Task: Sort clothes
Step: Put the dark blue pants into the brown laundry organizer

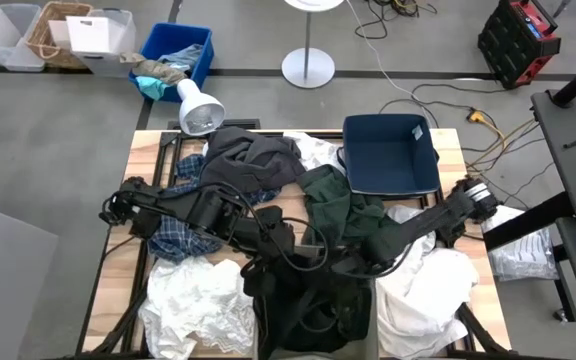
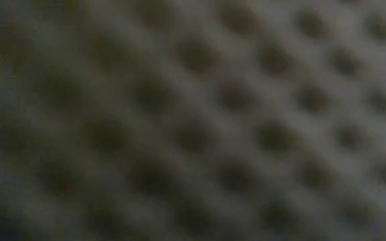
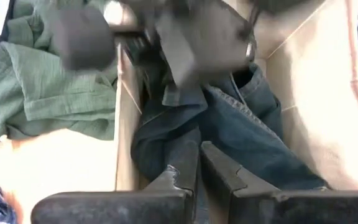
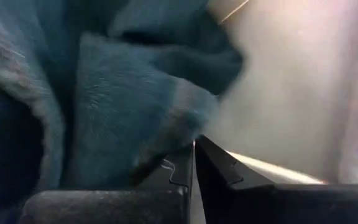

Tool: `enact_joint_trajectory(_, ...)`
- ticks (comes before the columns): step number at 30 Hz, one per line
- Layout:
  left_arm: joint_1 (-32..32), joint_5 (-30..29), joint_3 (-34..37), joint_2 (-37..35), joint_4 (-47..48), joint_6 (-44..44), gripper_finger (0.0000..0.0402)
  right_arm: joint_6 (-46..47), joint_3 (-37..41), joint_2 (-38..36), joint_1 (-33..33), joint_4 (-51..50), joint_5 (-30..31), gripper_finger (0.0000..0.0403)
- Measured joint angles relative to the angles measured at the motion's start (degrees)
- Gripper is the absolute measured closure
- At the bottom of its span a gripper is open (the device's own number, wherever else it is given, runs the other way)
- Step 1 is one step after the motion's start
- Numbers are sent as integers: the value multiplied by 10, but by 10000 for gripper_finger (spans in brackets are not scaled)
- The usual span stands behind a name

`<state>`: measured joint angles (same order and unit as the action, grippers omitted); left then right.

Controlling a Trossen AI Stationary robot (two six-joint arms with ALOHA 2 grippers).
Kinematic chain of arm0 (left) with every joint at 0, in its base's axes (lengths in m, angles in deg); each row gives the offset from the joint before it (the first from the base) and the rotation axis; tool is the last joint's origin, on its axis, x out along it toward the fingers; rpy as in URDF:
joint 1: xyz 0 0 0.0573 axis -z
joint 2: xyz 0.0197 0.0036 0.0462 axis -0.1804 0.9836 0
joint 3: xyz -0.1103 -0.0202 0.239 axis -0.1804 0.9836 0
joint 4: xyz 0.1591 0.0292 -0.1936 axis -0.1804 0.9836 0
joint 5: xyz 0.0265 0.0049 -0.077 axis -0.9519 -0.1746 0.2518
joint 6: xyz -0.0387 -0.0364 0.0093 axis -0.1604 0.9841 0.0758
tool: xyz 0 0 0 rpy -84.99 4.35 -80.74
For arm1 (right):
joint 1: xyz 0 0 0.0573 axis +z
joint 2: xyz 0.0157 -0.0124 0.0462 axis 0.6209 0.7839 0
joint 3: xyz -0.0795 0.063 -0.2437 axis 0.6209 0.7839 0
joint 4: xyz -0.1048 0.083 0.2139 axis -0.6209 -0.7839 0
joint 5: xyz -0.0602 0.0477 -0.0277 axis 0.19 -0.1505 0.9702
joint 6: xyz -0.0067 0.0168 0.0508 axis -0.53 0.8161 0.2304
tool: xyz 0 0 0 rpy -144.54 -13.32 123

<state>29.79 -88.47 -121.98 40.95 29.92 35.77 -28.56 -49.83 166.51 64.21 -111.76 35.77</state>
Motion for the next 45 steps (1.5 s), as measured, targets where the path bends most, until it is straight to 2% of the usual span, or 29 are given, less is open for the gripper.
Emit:
enact_joint_trajectory(5, 0, -2, 3, 0, 1, -34, 401, 30, -17, -57, 0, 1, 3, 390)
enact_joint_trajectory(11, -1, 2, 20, -2, -29, -128, 402, 128, -49, -102, 12, 5, -15, 390)
enact_joint_trajectory(16, -12, 65, 69, 2, -139, -210, 402, 182, -64, -100, 46, 8, -86, 390)
enact_joint_trajectory(21, -34, 81, 151, 3, -169, -238, 402, 210, -39, -82, 63, 7, -143, 390)
enact_joint_trajectory(25, -46, 167, 210, 3, -206, -241, 402, 218, -3, -70, 61, -2, -193, 390)
enact_joint_trajectory(29, -43, 206, 245, 3, -226, -242, 402, 208, 28, -62, 62, -37, -193, 390)
enact_joint_trajectory(39, -42, 203, 265, 8, -252, -241, 402, 155, 100, -55, 9, -38, -135, 390)
enact_joint_trajectory(45, -45, 198, 272, 16, -256, -241, 402, 105, 102, -47, -31, -36, -148, 390)
